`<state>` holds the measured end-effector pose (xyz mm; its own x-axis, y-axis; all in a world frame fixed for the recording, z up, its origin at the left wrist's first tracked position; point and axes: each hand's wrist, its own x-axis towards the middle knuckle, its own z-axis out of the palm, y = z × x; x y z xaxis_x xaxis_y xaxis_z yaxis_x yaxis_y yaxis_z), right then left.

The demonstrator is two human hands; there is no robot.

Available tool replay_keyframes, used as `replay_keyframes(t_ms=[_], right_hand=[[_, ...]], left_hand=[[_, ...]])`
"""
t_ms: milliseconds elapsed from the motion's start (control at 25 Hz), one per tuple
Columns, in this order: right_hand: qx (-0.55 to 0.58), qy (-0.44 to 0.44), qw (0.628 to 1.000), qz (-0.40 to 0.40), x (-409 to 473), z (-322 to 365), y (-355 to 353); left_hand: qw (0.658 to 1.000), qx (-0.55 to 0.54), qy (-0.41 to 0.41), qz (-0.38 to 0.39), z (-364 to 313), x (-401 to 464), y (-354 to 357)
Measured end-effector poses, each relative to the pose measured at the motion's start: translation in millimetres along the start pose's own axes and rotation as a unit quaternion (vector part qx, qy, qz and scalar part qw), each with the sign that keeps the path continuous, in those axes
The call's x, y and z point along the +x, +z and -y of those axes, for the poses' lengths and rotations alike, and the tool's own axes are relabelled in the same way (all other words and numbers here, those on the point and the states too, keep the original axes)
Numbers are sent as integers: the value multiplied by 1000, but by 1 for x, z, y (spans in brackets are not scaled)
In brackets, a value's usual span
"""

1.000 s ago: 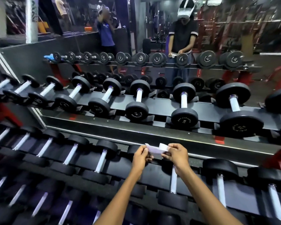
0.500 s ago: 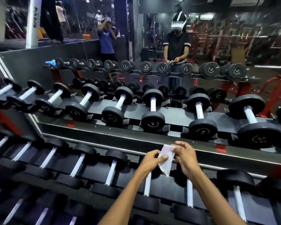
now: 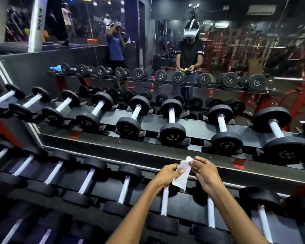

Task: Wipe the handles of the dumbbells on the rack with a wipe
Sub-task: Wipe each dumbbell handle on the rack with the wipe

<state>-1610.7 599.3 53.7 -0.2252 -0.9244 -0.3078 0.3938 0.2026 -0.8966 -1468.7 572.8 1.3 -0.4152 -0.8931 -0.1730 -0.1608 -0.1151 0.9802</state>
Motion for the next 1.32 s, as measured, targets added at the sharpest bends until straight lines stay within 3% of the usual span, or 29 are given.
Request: replay_keyframes(t_ms=[200, 360, 480, 600, 640, 760, 880, 1080, 1240, 1320], right_hand=[[-151, -41, 988, -11, -7, -8, 9], [-145, -86, 985, 23, -12, -13, 15], [-155, -107, 982, 14, -17, -12, 18], [-184, -136, 973, 0, -18, -11, 17], [-228, -167, 959, -18, -21, -12, 17], [-406, -287, 865, -63, -32, -17, 21], [-386, -277, 880, 22, -38, -20, 27], [-354, -261, 898, -2, -33, -11, 24], [-187, -154, 970, 39, -28, 2, 22], [-107, -112, 985, 71, -31, 11, 24]], left_hand=[[999, 0, 16, -47, -10, -13, -3], [989, -88, 6, -115, -14, -20, -5], [974, -186, -5, -130, -18, -23, -6], [962, -217, -1, -164, -24, -26, -12], [961, -218, 4, -170, -25, -28, -12], [956, -221, 0, -193, -30, -31, -9], [958, -206, 2, -199, -37, -31, -7], [965, -182, 20, -188, -51, -32, -11], [973, -96, 71, -199, -56, -31, -10], [972, -69, 82, -210, -57, -29, -11]])
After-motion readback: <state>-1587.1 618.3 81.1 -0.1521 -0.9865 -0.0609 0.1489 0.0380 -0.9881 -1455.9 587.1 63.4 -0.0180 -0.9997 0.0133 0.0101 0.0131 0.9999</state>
